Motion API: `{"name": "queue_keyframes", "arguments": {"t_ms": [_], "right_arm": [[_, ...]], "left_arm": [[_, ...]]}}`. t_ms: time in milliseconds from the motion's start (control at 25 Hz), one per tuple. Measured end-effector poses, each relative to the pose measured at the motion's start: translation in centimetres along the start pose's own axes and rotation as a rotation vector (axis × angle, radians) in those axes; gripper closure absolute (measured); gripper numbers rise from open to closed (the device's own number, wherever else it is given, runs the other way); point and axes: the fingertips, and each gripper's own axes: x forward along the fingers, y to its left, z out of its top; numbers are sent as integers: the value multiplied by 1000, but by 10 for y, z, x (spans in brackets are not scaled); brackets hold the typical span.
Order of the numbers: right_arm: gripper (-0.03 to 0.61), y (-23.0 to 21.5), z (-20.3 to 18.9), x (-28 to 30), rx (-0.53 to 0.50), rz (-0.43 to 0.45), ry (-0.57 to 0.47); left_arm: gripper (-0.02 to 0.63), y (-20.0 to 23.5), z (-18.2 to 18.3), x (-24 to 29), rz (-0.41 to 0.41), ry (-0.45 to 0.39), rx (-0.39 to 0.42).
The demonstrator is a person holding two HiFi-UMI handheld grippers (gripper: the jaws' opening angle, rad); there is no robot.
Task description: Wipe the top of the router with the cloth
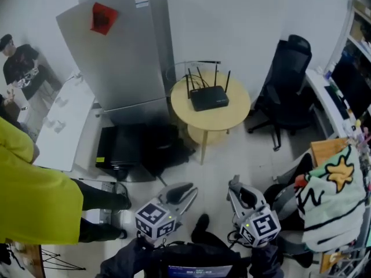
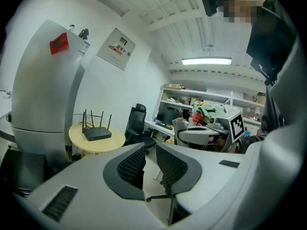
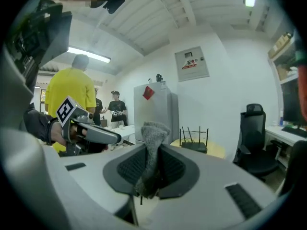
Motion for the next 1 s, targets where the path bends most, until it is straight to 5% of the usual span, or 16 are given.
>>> {"name": "queue_keyframes", "arguments": {"t_ms": [600, 1000], "right_arm": [[497, -133, 45, 133, 54, 13, -14], [497, -206, 56, 273, 65, -16, 52]], "left_arm": [[554, 118, 77, 127, 62, 14, -12], [554, 245, 119, 208, 7, 35, -15]]}}
